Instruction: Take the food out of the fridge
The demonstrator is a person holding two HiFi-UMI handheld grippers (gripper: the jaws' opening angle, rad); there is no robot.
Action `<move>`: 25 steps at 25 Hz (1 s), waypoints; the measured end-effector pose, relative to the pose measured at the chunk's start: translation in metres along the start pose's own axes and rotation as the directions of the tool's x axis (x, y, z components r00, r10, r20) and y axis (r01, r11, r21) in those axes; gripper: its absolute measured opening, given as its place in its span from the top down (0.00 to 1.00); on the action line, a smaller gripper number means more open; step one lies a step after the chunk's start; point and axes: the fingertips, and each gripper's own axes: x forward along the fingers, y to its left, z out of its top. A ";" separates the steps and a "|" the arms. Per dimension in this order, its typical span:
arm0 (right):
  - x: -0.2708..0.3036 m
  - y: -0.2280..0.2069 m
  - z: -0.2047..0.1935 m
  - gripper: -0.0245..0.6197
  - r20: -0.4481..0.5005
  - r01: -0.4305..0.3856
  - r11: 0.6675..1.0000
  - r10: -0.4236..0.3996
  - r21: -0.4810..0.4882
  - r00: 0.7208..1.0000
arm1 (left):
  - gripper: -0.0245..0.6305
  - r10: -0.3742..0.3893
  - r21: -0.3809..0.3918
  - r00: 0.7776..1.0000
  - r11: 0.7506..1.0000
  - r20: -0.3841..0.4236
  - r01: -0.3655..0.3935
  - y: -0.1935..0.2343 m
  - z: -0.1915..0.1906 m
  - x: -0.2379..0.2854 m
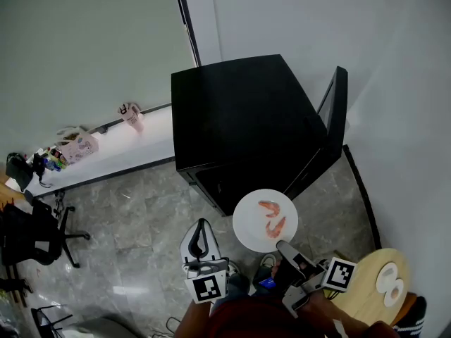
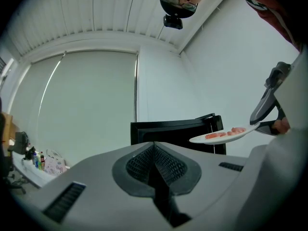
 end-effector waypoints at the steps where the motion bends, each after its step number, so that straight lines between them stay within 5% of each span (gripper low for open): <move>1: -0.001 0.003 0.002 0.91 0.002 -0.003 1.000 0.003 -0.003 1.000 | 0.94 -0.002 -0.002 1.000 1.000 0.007 0.002 0.001 0.003 0.000; 25: -0.014 0.035 0.005 0.91 0.012 -0.072 0.997 0.072 0.008 0.997 | 0.94 0.023 -0.001 0.999 1.000 0.042 -0.023 0.007 0.023 -0.015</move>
